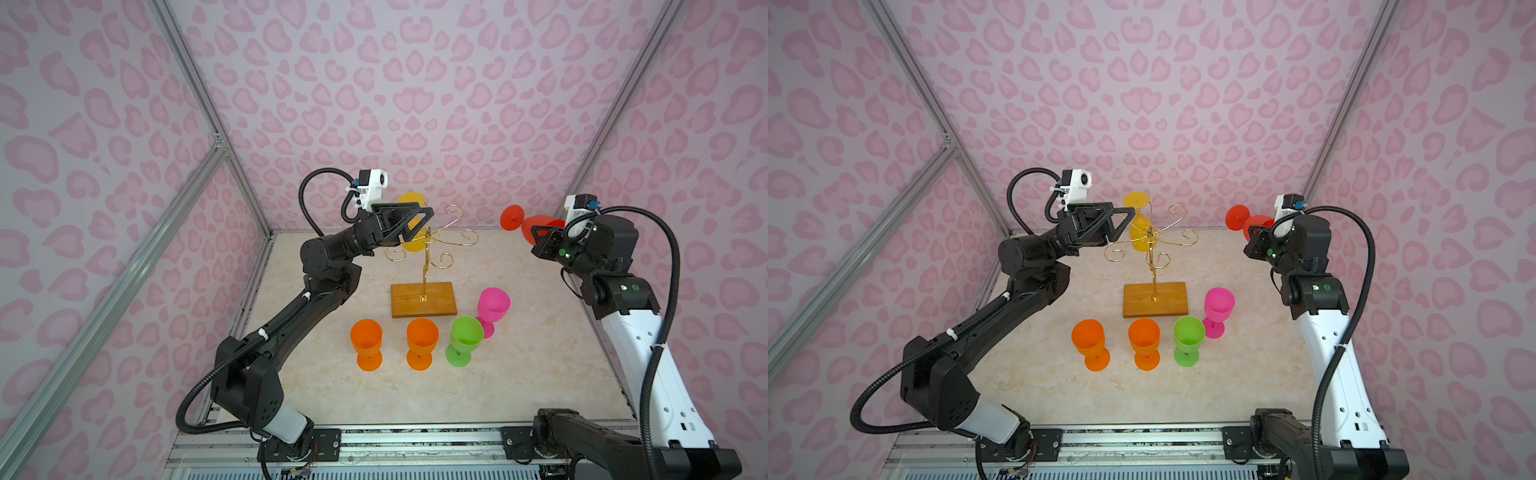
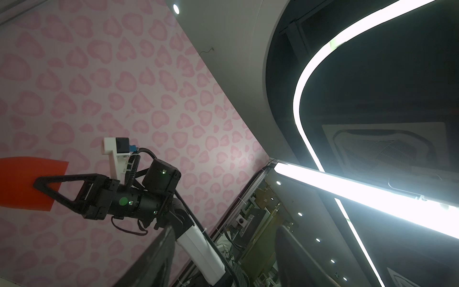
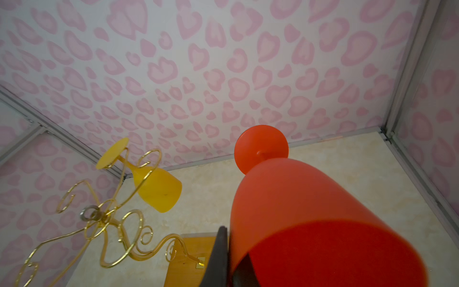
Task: Take the wine glass off the wine glass rack
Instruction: 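Lower the red glass toward the table beside the pink glass with the right gripper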
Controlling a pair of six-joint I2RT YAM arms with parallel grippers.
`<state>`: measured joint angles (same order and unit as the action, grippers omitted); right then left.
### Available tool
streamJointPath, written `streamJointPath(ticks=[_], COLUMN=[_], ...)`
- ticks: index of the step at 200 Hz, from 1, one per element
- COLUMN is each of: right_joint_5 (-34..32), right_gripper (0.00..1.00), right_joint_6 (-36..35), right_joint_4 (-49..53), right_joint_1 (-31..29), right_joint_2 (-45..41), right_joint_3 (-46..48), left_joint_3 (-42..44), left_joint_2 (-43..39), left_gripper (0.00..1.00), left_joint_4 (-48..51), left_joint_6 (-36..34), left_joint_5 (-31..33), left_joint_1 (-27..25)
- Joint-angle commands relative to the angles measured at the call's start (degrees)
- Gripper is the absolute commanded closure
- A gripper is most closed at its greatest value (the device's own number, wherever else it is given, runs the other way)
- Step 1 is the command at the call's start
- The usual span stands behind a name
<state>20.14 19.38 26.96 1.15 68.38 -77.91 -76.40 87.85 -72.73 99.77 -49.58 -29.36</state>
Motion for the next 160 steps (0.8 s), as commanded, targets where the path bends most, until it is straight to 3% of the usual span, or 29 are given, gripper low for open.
streamJointPath(ticks=[1,92,160], right_joint_5=[0.31,-2.18,-5.62], right_gripper=[1.00,1.00,1.00], right_joint_6=[-2.66,-7.36,-12.77], right_joint_4=[6.11,11.40,19.42], right_joint_1=[0.27,0.16,-5.44], right_joint_2=[3.75,13.17,20.40], right_joint_3=[-0.67,-1.62,-6.32], left_joint_3=[1.03,1.75,1.52], left_joint_2=[-2.31,-7.27,-7.62], left_gripper=[0.33,0.32,0.32], left_joint_4=[7.57,18.70,21.13], left_joint_6=[-8.80,-17.68,-19.22], left_joint_5=[-2.18,-3.12,-3.81], left_joint_1=[0.09,0.27,0.27])
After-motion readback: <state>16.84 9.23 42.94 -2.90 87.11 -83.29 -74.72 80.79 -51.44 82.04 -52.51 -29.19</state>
